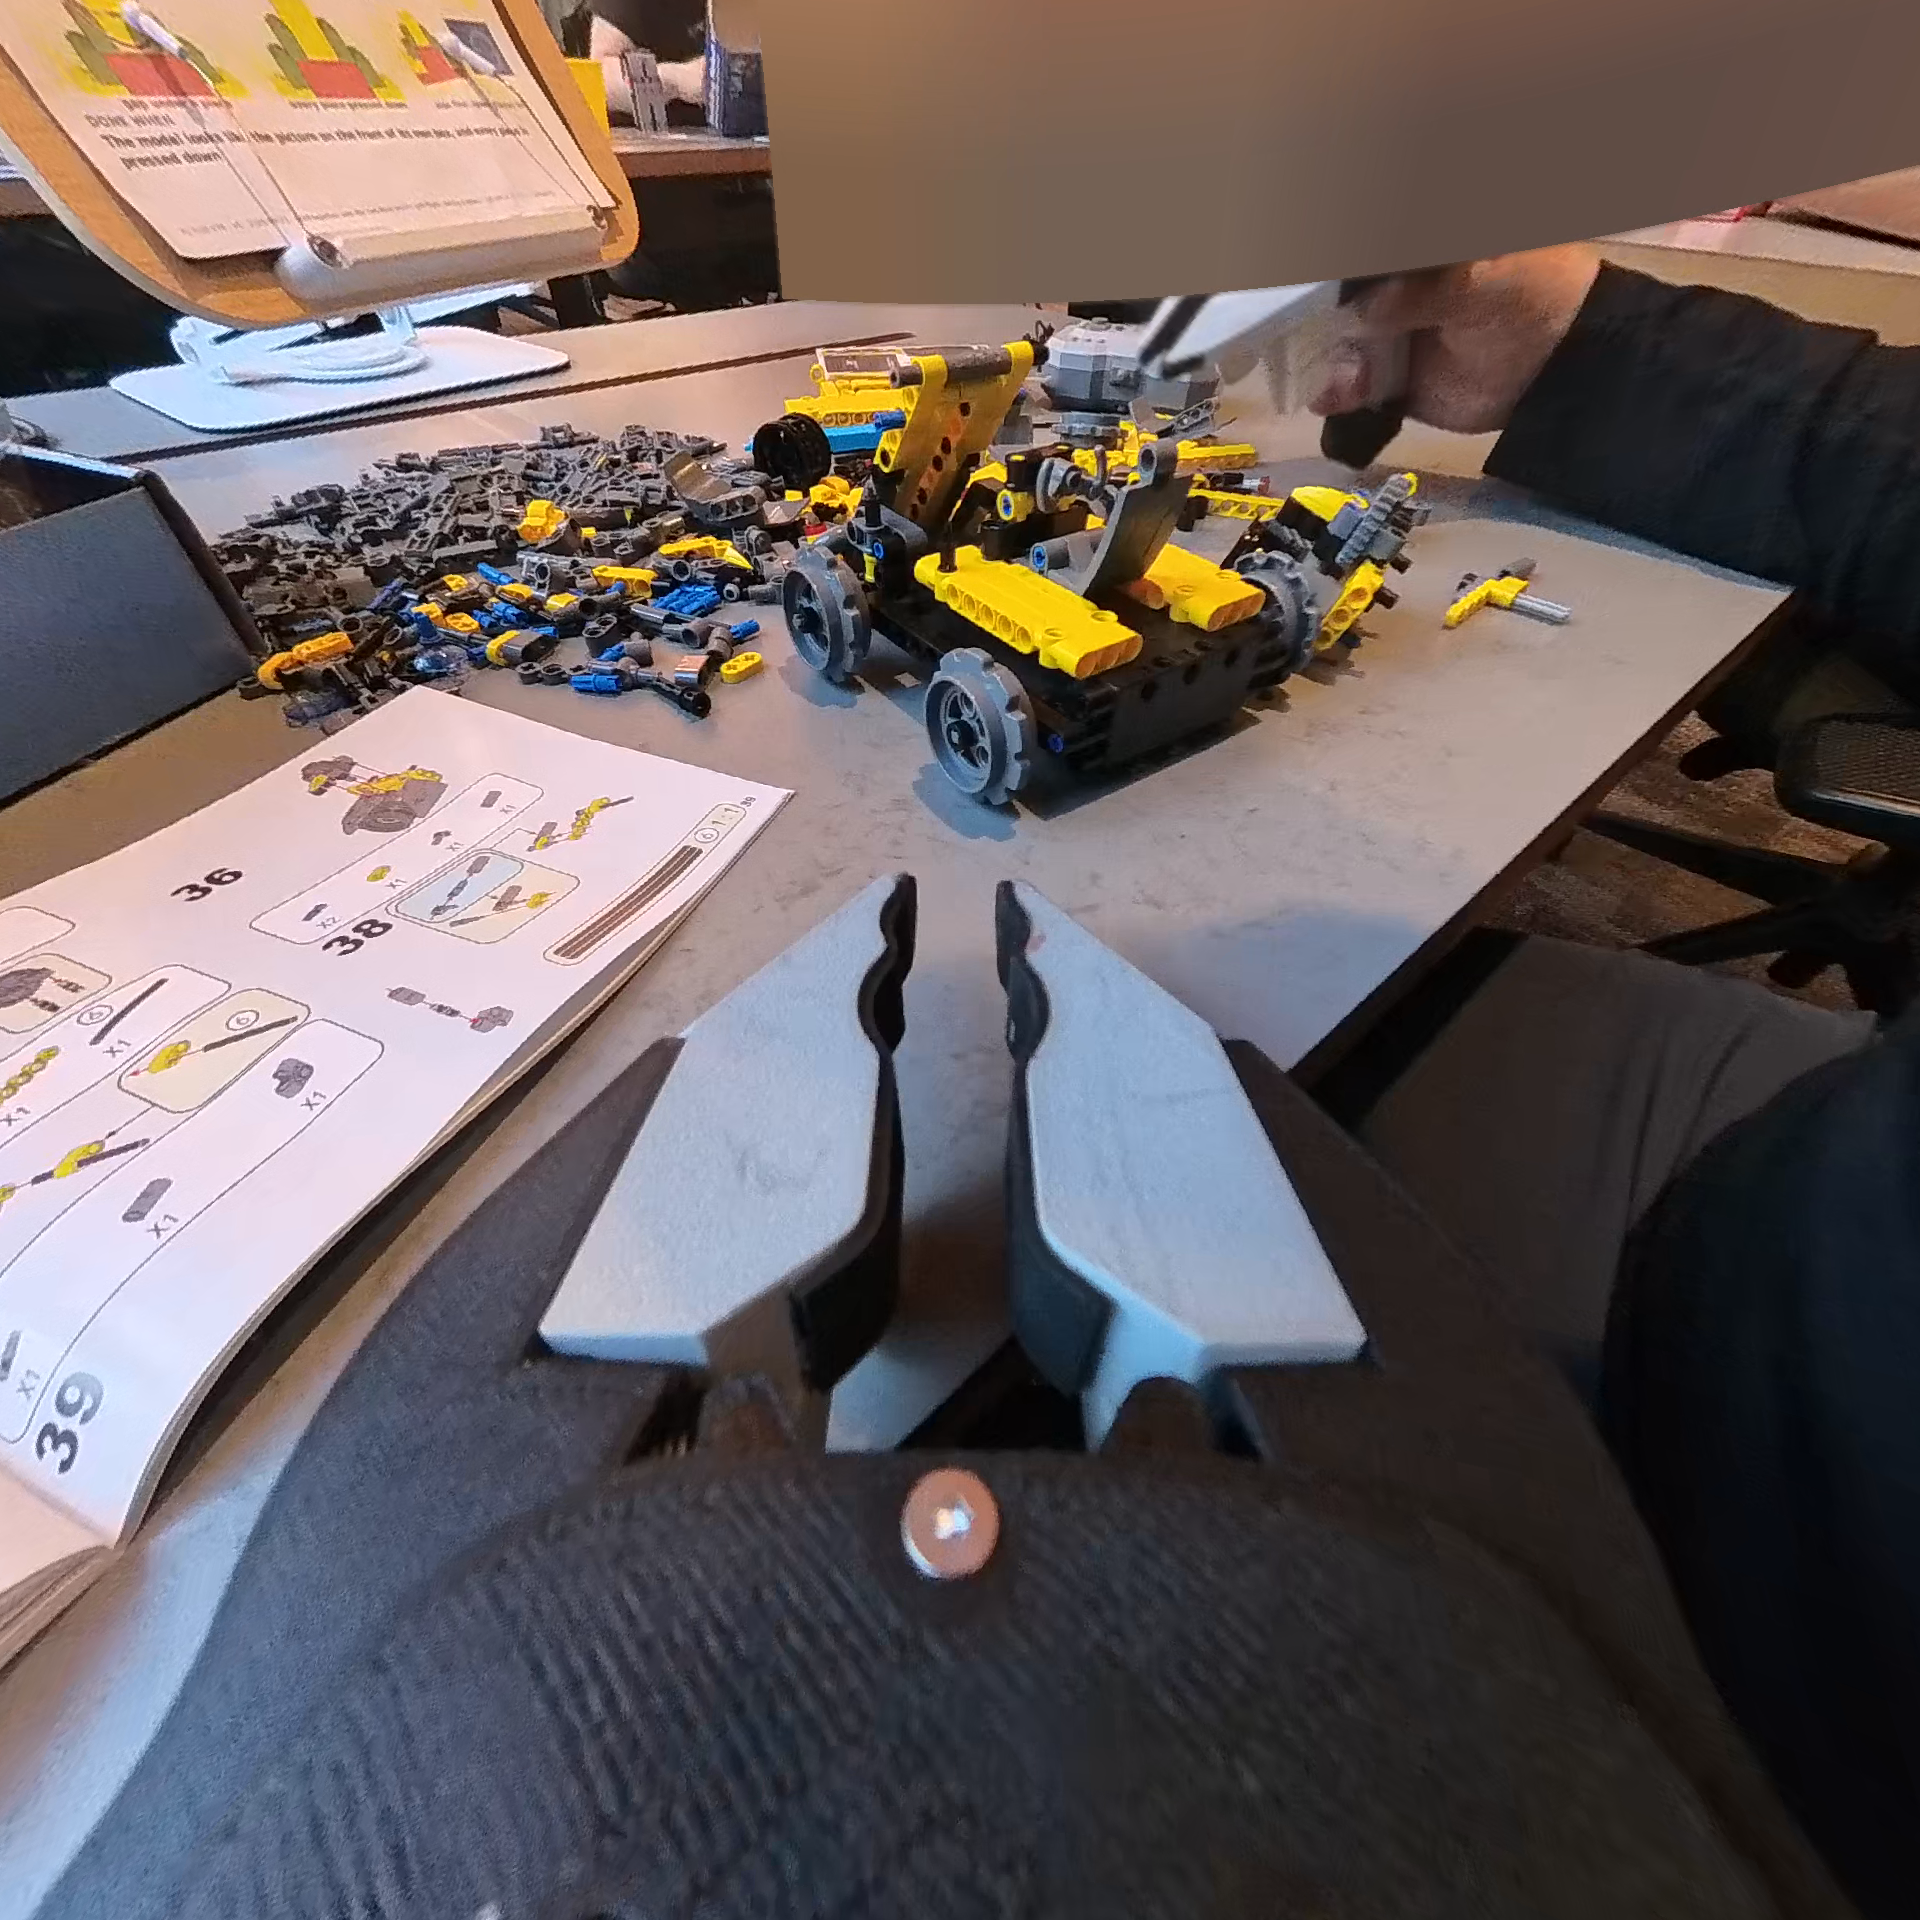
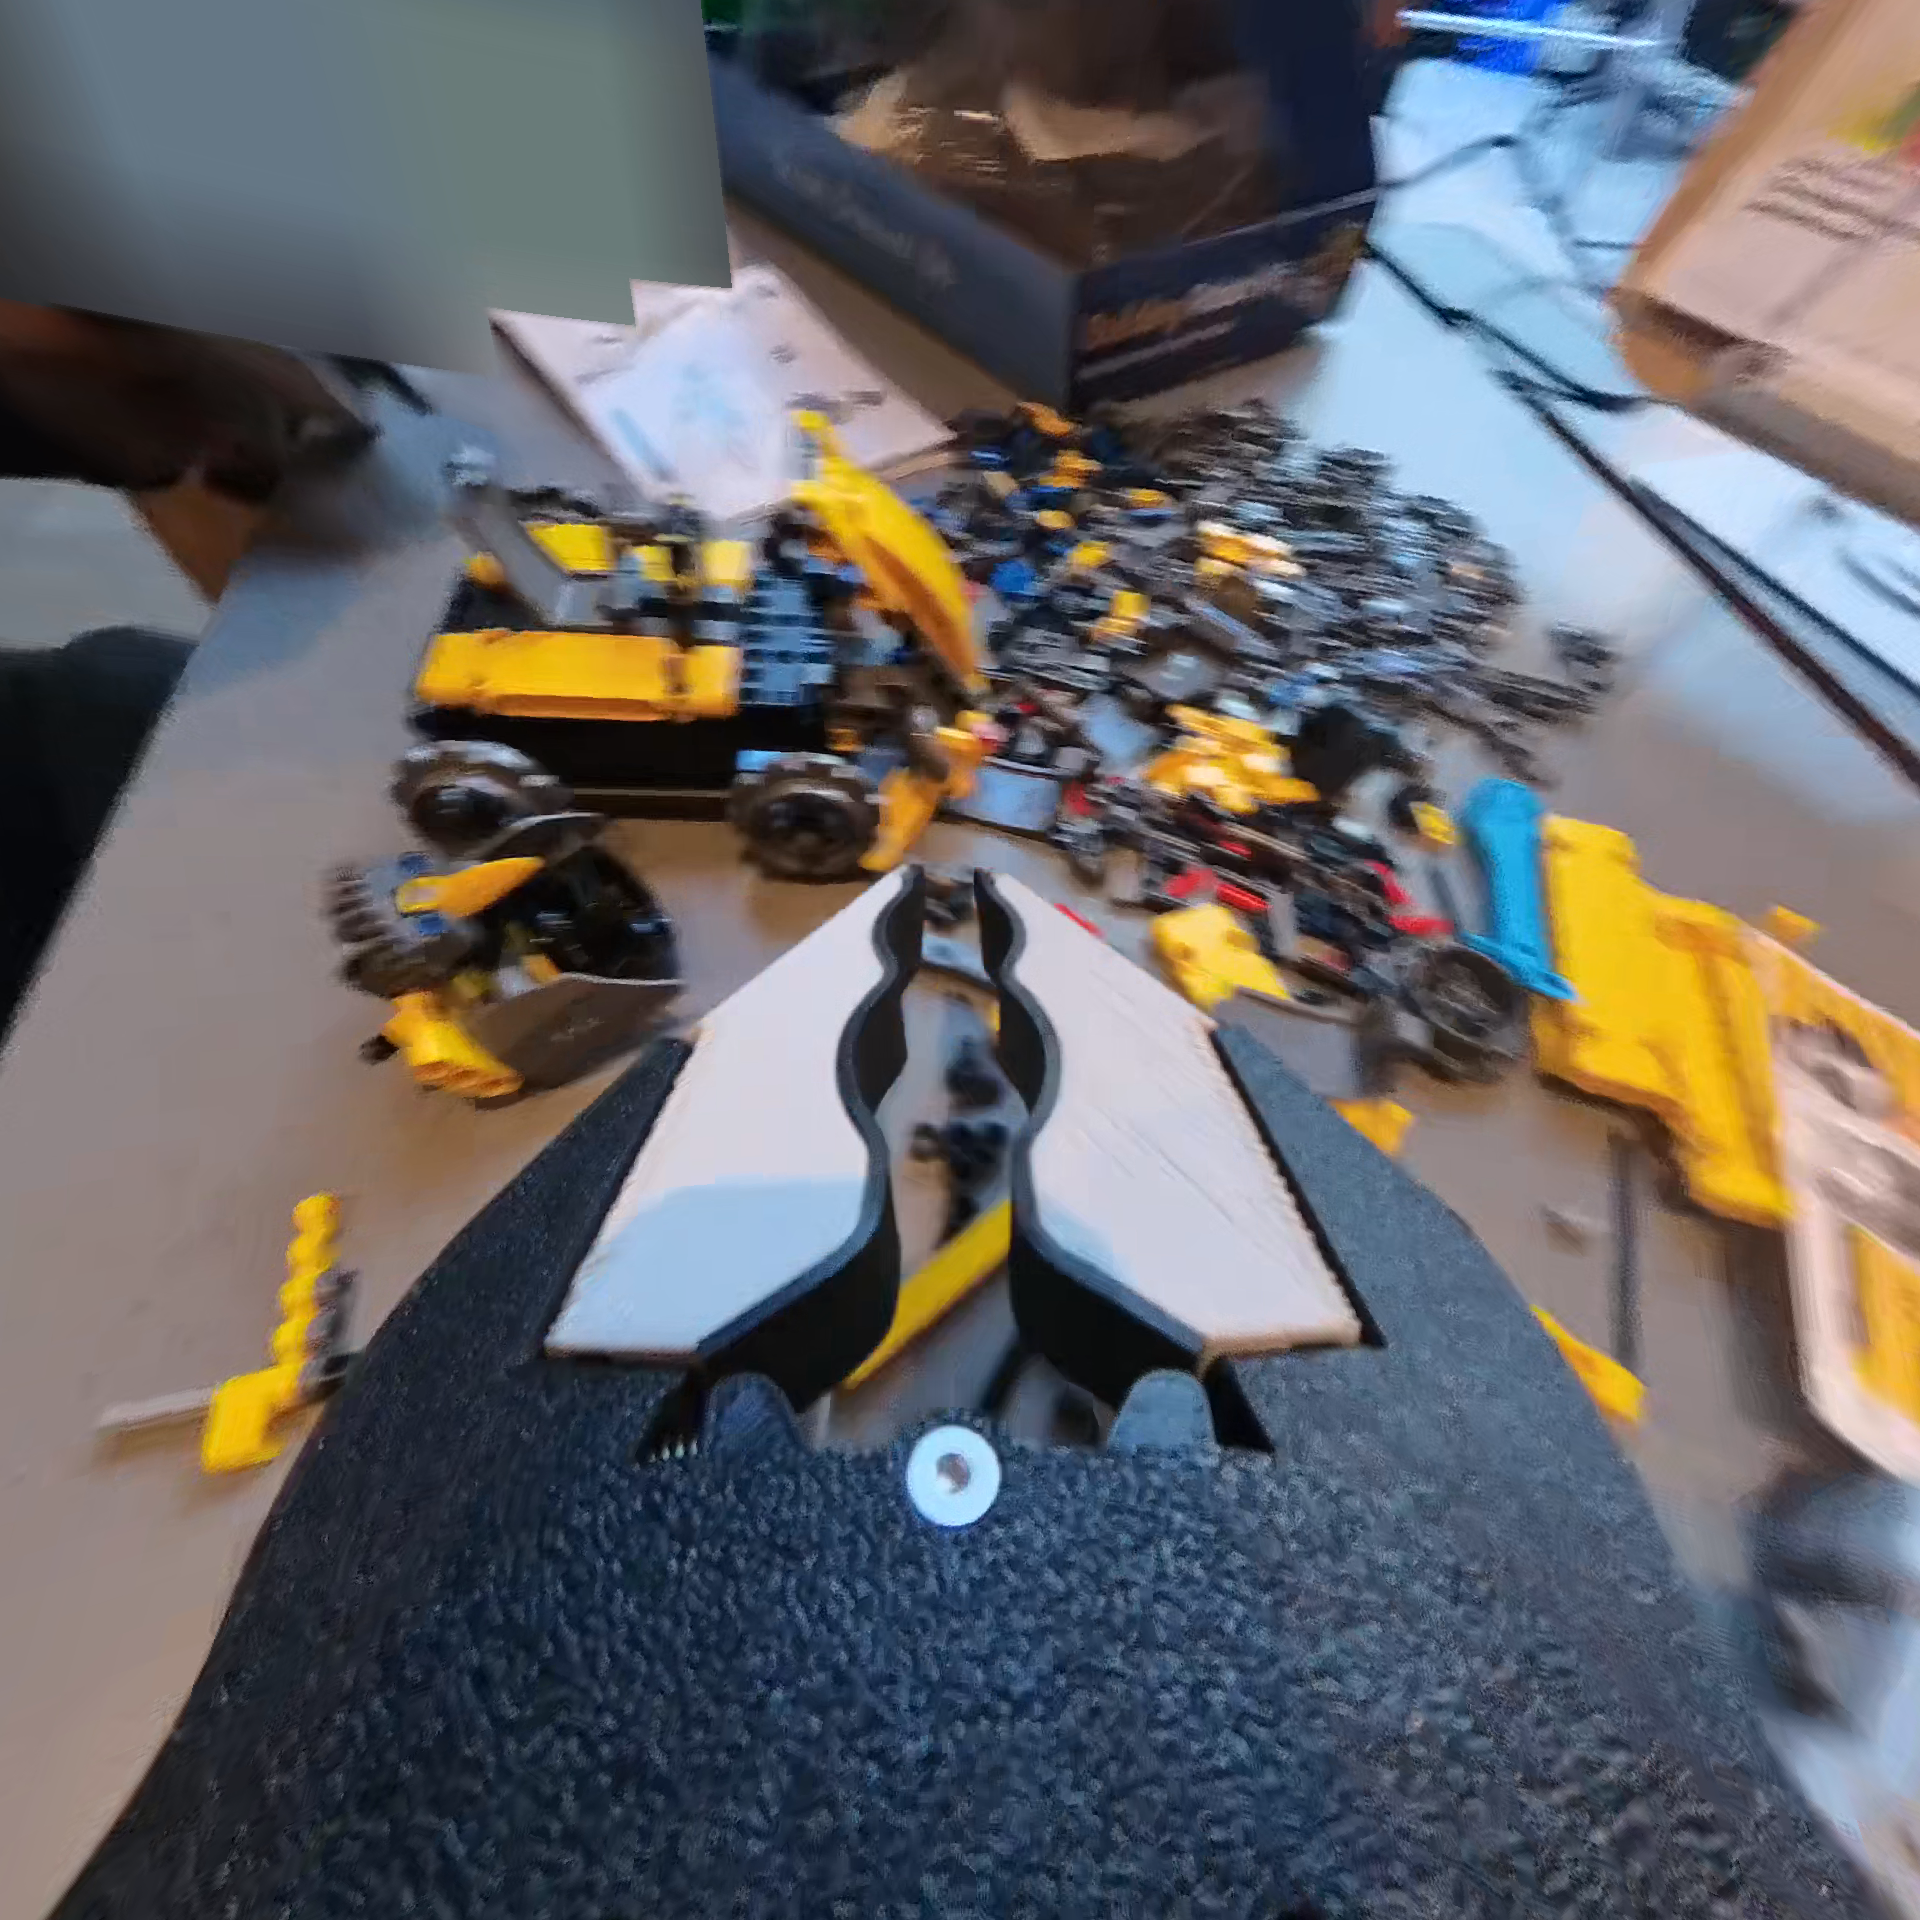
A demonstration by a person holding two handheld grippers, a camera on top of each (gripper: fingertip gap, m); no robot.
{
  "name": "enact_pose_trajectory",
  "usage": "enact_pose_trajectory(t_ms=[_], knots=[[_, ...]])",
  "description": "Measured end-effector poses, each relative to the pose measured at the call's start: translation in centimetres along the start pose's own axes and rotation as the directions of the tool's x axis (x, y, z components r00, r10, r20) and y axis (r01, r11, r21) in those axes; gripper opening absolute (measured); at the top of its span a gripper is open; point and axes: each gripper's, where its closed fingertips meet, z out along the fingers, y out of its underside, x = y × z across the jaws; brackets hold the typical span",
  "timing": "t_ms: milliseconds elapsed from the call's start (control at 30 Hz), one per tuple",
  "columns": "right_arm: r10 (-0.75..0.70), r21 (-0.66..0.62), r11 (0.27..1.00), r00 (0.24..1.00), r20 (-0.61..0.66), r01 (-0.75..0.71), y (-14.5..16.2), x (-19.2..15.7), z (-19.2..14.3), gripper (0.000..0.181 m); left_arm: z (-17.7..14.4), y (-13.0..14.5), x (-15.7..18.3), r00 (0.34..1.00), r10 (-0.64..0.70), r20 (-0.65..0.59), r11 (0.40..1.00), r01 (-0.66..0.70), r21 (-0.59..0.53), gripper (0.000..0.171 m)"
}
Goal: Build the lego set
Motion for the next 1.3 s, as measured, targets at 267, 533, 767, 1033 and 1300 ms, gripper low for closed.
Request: enact_pose_trajectory(t_ms=[267, 533, 767, 1033, 1300], knots=[[-0.020, 0.008, 1.000, 0.999, 0.033, 0.019, -0.9, -1.4, 1.2, 0.020, 0.0, -0.1, 0.0, 1.000, -0.004, -0.005, 1.000, 0.004, 0.008, 0.013], [0.049, 0.016, 0.999, 0.977, -0.207, -0.047, -0.3, 3.8, -0.7, 0.014, 0.2, -0.1, -0.1, 1.000, -0.026, 0.004, 1.000, 0.026, 0.001, 0.015], [0.029, 0.034, 0.999, 0.971, -0.236, -0.022, -1.0, 3.8, -1.0, 0.014, 0.9, -2.4, -1.7, 0.994, -0.025, 0.107, 1.000, 0.025, -0.006, 0.022], [0.106, 0.072, 0.993, 0.958, -0.267, -0.089, -0.7, 5.0, -1.7, 0.009, 6.2, -7.9, -7.1, 0.989, -0.147, -0.021, 0.978, 0.142, -0.150, 0.031], [0.126, 0.048, 0.992, 0.944, -0.306, -0.116, 0.4, 6.0, -1.8, 0.008, 16.9, -8.9, -9.1, 0.943, 0.036, -0.331, 0.901, -0.173, -0.397, 0.024]])
